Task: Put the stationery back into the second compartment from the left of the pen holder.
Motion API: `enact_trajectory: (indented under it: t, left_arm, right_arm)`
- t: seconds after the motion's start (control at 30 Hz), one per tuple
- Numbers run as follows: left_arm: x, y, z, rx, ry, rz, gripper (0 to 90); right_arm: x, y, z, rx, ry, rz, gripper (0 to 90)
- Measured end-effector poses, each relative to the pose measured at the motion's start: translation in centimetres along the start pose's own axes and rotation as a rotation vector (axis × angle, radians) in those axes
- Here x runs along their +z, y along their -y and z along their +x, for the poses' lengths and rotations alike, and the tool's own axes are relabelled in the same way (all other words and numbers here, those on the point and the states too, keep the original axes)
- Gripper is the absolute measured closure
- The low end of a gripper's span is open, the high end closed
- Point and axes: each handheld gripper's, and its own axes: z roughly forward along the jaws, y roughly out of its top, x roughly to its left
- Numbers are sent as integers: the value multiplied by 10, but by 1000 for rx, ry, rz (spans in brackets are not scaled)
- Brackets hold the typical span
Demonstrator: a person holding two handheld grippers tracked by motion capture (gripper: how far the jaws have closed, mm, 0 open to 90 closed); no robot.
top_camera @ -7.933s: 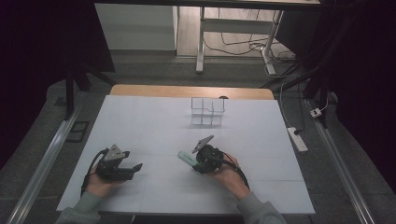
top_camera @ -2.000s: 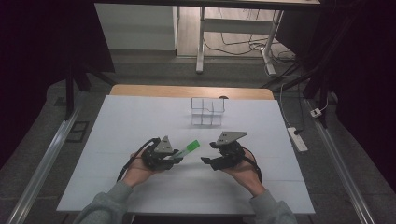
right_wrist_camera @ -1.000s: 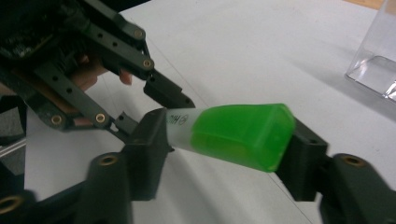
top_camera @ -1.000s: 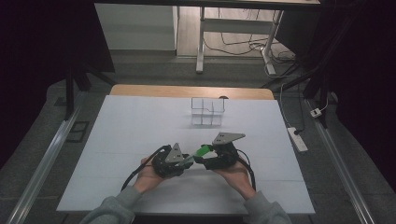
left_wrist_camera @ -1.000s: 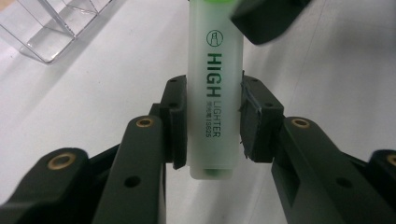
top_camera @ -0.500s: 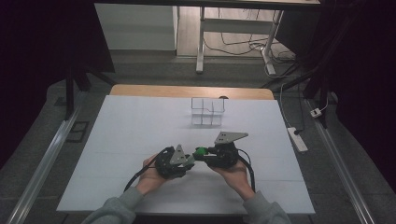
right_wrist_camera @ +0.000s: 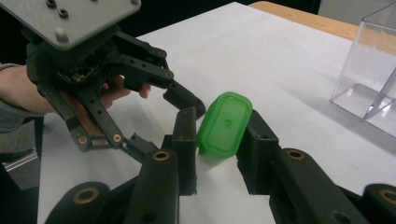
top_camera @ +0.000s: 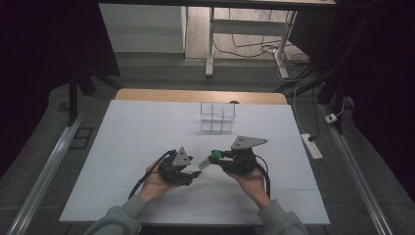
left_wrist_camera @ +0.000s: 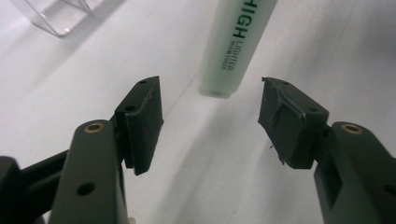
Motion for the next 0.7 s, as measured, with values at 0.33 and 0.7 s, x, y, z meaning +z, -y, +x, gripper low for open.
enact_trajectory:
  t: [0.33,0.7]
  left_arm:
    - [-12,10,8,-47,4,-4,390]
    - [-30,27,12,-79,-15,-1,388]
  right_arm:
    - [-6,-3,0,-20,17,-14,694]
    - [-10,-5,0,-37,34,-14,694]
